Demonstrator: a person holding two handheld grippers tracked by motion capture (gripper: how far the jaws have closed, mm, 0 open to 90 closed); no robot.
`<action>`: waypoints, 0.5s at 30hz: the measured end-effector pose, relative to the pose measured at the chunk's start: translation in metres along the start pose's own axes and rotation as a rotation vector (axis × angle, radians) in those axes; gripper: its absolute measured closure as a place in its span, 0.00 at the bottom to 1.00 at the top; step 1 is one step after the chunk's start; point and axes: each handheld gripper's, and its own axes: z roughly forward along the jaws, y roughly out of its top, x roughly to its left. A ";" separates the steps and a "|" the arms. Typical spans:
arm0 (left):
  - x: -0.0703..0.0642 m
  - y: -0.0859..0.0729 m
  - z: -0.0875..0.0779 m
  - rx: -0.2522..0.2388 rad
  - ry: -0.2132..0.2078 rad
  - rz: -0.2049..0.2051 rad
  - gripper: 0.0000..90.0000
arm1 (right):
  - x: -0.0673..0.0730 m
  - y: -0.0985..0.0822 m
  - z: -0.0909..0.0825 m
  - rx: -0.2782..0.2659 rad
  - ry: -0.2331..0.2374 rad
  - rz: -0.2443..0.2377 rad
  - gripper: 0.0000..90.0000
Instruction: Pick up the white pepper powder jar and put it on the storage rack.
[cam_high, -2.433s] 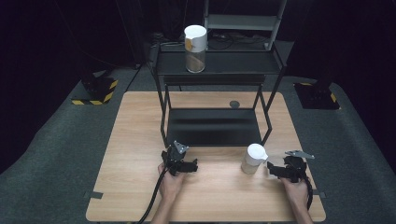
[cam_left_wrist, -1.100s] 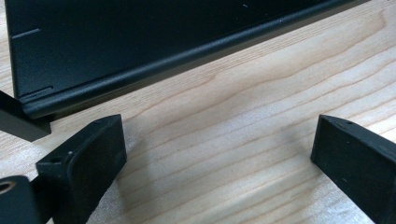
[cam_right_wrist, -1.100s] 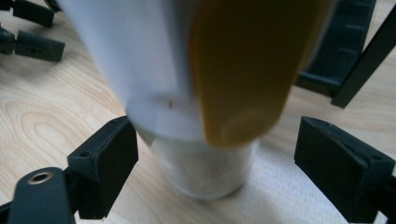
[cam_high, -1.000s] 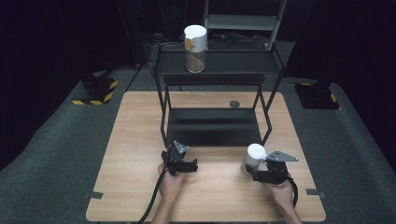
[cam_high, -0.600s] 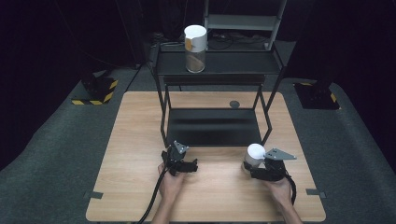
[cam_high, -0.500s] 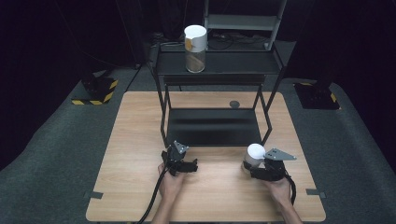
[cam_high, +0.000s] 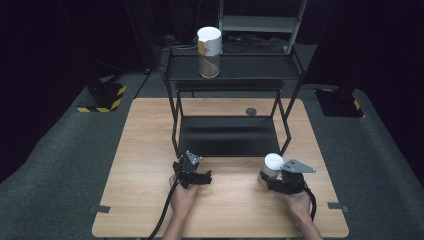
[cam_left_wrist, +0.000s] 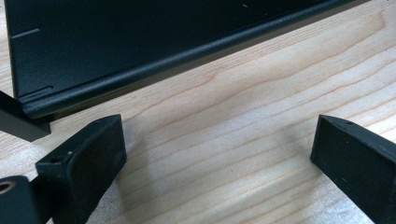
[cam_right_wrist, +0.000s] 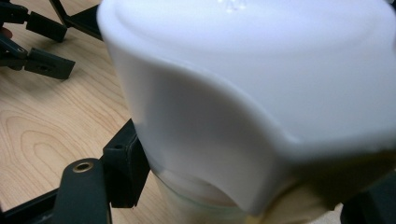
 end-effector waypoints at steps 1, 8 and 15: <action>0.000 0.000 0.000 0.000 0.000 0.000 0.04 | 0.000 0.000 0.000 -0.001 -0.001 0.001 0.33; 0.000 0.000 0.000 0.000 0.000 0.000 0.04 | -0.002 0.007 -0.004 -0.021 0.002 0.010 0.33; 0.000 0.000 0.000 0.000 0.000 0.000 0.04 | -0.004 0.025 -0.009 -0.020 0.020 -0.011 0.33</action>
